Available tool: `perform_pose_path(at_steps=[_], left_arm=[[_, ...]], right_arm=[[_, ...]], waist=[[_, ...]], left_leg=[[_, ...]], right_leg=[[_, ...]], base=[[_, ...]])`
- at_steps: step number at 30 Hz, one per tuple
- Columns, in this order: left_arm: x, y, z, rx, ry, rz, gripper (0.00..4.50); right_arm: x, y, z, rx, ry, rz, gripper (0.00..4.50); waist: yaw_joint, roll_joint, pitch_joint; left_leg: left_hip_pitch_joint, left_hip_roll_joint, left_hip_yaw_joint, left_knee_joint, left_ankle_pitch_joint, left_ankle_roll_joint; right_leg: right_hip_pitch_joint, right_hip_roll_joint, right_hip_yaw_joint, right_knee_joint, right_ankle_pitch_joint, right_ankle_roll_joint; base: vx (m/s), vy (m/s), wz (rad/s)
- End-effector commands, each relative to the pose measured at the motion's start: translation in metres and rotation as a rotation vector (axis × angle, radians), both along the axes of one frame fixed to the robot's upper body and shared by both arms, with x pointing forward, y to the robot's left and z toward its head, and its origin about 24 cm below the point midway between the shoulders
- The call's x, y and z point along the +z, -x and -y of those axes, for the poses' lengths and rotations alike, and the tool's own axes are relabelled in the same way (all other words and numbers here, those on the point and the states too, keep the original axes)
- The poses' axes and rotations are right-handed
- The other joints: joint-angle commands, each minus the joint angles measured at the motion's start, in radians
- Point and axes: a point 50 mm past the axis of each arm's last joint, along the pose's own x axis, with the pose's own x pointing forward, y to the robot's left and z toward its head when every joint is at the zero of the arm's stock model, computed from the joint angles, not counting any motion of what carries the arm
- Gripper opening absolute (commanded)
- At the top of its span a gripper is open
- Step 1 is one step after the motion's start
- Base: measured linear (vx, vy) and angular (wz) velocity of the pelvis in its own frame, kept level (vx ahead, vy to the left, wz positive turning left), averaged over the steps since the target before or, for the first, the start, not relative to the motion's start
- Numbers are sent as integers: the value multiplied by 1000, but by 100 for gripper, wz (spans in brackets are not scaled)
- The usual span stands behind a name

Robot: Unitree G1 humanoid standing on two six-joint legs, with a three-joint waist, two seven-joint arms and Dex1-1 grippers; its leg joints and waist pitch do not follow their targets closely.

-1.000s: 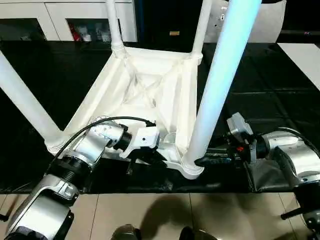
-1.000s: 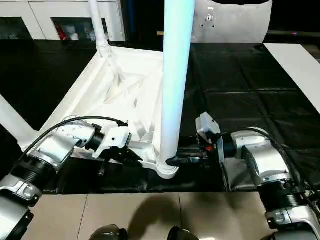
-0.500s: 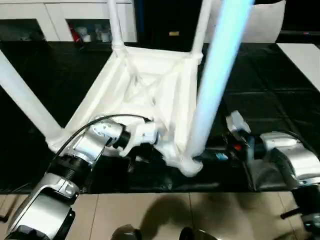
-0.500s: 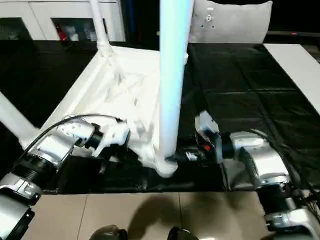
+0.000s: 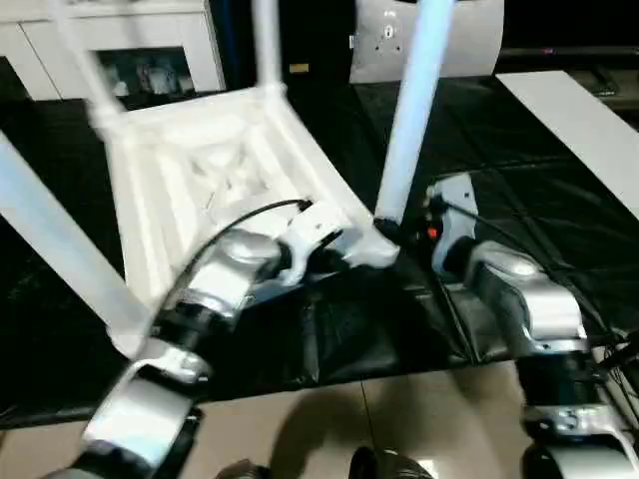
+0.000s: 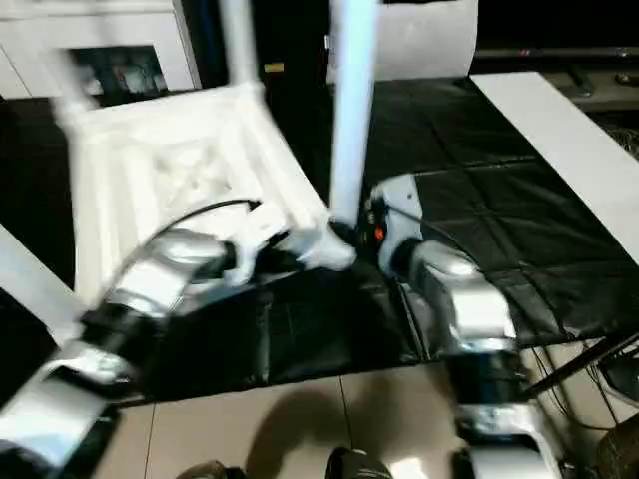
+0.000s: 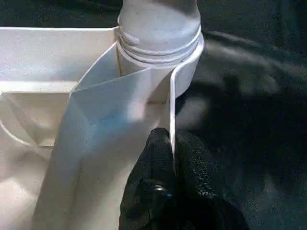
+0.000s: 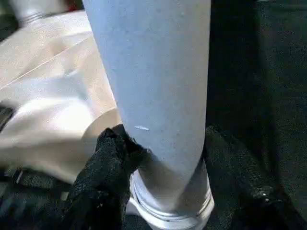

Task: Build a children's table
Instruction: Rotate leg to tighten

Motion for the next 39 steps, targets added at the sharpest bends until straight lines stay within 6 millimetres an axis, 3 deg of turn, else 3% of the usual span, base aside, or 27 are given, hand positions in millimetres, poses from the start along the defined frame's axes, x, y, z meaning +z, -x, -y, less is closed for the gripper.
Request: perform_pose_path(at_steps=[1, 4, 8, 9, 12, 16, 21, 23, 26, 30, 33, 37, 38, 39], left_arm=[[23, 3, 28, -88, 115, 65, 0], [24, 3, 24, -98, 102, 78, 0], [22, 4, 13, -137, 70, 101, 0], [22, 4, 13, -137, 70, 101, 0], [21, 5, 6, -154, 56, 106, 0], [16, 16, -25, -384, -44, 138, 0], [15, 21, -35, -471, -67, 124, 0], [14, 25, -40, -544, -89, 119, 0], [13, 31, -42, -650, -100, 105, 0], [13, 34, -43, -693, -103, 93, 0], [14, 38, -42, -776, -110, 97, 0], [16, 38, -38, -802, -104, 107, 0], [16, 38, -38, -802, -104, 107, 0], [16, 37, -37, -803, -98, 112, 0]], right_arm=[[-12, 5, -12, 24, -11, -53, 258], [-9, 8, -11, 49, -4, -25, 287], [-5, 11, -3, 110, -10, 5, 318], [-5, 11, -3, 110, -10, 5, 343], [-3, 14, 2, 163, -7, 12, 349], [5, 25, 41, 409, 83, 45, 393], [8, 35, 53, 557, 136, 37, 430], [10, 45, 61, 706, 212, 39, 430], [10, 50, 64, 814, 243, 46, 430], [10, 51, 65, 852, 248, 46, 430], [9, 53, 59, 947, 201, 33, 405], [7, 52, 52, 1001, 179, 37, 391], [7, 52, 52, 1001, 179, 37, 356], [5, 52, 49, 1014, 171, 31, 357]], waist=[[13, -8, -97], [22, -8, -95], [34, -8, -89], [35, -9, -89], [35, -6, -86], [45, -9, -87], [59, -10, -85], [72, -7, -89], [84, -10, -91], [87, -13, -86], [91, -14, -86], [92, -15, -88], [93, -15, -88], [96, -14, -89]], left_leg=[[-1, 86, -48, -58, 69, 145], [-2, 82, -42, -56, 75, 194], [0, 77, -37, -59, 15, 173], [1, 78, -38, -61, 1, 163], [4, 83, -40, -63, -21, 142], [1, 82, -40, -62, -41, 153], [9, 84, -35, -63, -60, 133], [11, 96, -39, -62, -35, 137], [7, 97, -36, -59, -20, 156], [5, 90, -33, -60, -48, 142], [6, 91, -33, -61, -58, 137], [7, 95, -35, -62, -57, 133], [7, 94, -34, -61, -54, 132], [7, 94, -34, -61, -45, 132]], right_leg=[[77, -103, 85, -47, -146, -125], [78, -104, 87, -43, -106, -154], [78, -102, 86, -60, -211, -125], [79, -101, 85, -62, -238, -111], [75, -101, 86, -65, -264, -104], [80, -103, 91, -61, -256, -81], [72, -102, 88, -67, -311, -88], [69, -102, 89, -57, -270, -102], [69, -108, 94, -44, -205, -127], [70, -106, 92, -56, -288, -114], [71, -105, 91, -60, -316, -103], [68, -105, 90, -57, -314, -103], [68, -105, 91, -58, -313, -103], [68, -106, 92, -57, -303, -105]], base=[[0, 0, 0], [0, 0, 0], [0, 0, 0], [0, 0, 0], [0, 0, 0], [0, 0, 0], [0, 0, 0], [0, 0, 0], [0, 0, 0], [0, 0, 0], [0, 0, 0], [0, 0, 0], [0, 0, 0], [0, 0, 0]])
